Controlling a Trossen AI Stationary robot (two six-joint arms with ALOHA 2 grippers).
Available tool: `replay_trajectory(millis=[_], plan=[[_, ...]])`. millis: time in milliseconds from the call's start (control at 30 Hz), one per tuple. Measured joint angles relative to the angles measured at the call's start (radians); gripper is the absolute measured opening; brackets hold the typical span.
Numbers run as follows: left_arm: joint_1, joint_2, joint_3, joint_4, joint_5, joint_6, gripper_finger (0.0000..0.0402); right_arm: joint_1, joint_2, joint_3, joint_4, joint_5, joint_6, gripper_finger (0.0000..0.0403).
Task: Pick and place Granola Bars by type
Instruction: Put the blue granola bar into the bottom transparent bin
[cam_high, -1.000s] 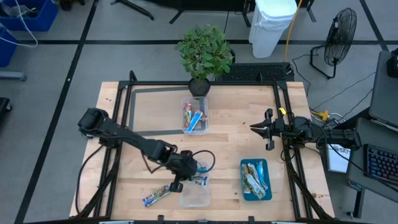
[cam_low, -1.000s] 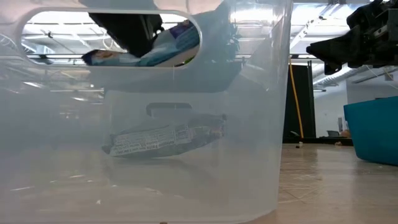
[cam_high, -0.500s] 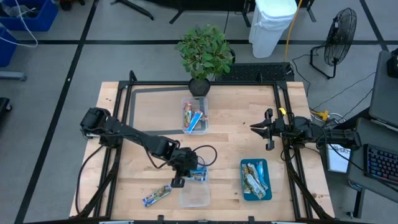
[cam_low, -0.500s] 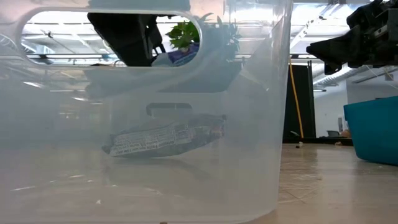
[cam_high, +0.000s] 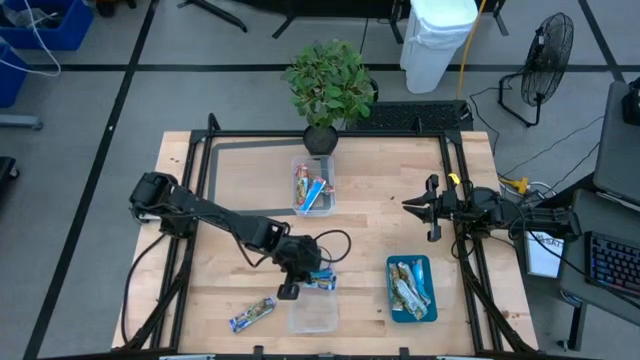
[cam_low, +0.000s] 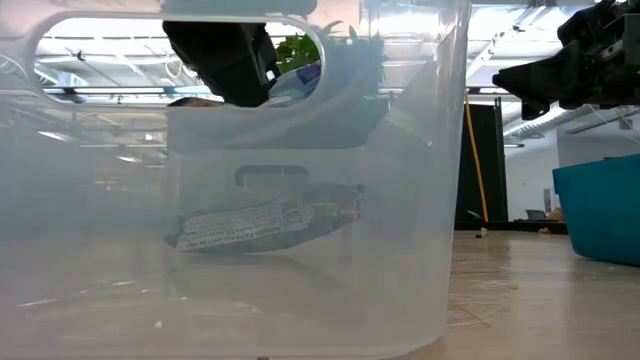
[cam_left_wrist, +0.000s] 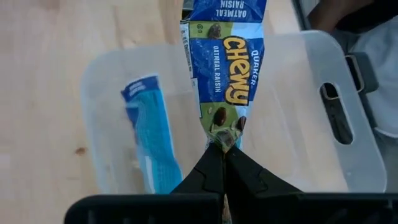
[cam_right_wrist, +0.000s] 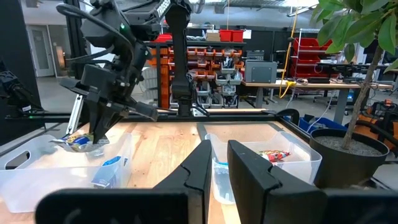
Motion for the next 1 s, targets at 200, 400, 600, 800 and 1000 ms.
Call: replay_trajectory(millis=[200,400,600,800,1000], plan=[[-0.002,0.0,-0.058,0.075,0.079,-0.049,0.0019,0.0,0.0,0.0,0.0,0.0,0.0,0.0044],[0.0,0.0,-0.063,0.071,0.049,-0.079,0.0069,0.0,0.0,0.0,0.0,0.0,0.0,0.0044],[0.013,0.0,-0.063,0.067,0.052,-0.06,0.0078,0.0,0.0,0.0,0.0,0.0,0.0,0.0045],[0.018,-0.088,-0.064,-0.029,0.127,-0.059,0.0064,0.0,0.0,0.0,0.0,0.0,0.0,0.0043],[-0.023,-0.245,-0.063,-0.157,-0.014,-0.057,0.0039,0.0,0.0,0.0,0.0,0.0,0.0,0.0045]])
